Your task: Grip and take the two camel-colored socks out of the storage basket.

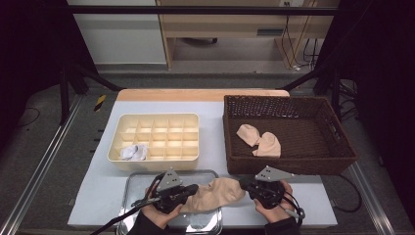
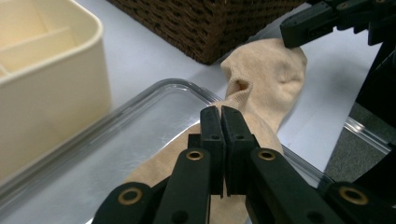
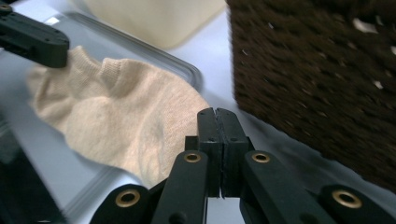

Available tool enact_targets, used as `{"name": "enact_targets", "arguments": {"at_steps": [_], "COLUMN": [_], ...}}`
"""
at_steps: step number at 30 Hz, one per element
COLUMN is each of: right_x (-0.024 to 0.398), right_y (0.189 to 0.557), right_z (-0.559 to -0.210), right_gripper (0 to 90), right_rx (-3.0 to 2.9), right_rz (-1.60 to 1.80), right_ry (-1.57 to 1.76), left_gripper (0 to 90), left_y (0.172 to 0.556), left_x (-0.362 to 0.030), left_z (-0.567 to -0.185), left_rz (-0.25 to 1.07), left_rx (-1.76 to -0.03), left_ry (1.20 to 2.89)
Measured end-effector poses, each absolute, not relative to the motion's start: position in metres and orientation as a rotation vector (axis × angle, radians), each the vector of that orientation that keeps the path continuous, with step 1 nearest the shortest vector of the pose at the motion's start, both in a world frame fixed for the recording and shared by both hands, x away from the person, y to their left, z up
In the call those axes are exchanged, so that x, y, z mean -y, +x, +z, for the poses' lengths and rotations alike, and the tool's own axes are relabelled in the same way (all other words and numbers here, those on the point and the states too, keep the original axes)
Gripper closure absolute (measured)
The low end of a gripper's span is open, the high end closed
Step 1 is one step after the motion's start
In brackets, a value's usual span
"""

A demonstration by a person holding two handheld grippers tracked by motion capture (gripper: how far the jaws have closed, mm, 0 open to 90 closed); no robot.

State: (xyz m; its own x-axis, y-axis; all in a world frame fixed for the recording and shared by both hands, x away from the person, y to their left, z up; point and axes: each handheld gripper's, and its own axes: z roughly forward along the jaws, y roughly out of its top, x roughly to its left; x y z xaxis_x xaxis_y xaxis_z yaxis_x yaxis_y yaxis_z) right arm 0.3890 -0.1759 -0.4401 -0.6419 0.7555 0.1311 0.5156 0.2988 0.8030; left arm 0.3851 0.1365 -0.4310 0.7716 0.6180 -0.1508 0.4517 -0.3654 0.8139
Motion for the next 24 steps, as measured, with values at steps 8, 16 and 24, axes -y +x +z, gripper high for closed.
{"name": "enact_targets", "arguments": {"at_steps": [8,16,24], "right_x": [0.140,0.109,0.101], "right_y": [0.389,0.391,0.394], "right_z": [-0.434,-0.435,-0.448], "right_gripper": [90.0,90.0,90.0], "right_rx": [-2.394,-2.471,-2.516], "right_rz": [1.355,1.368,1.321], "right_ry": [1.099,1.060,1.091], "left_gripper": [88.1,88.1,87.9], "left_y": [0.383,0.376,0.384], "left_x": [-0.179,-0.211,-0.216], "left_z": [-0.422,-0.430,-0.442], "left_rz": [0.242,0.229,0.238], "left_rx": [-0.862,-0.922,-0.969], "left_ry": [2.005,2.006,2.038]}}
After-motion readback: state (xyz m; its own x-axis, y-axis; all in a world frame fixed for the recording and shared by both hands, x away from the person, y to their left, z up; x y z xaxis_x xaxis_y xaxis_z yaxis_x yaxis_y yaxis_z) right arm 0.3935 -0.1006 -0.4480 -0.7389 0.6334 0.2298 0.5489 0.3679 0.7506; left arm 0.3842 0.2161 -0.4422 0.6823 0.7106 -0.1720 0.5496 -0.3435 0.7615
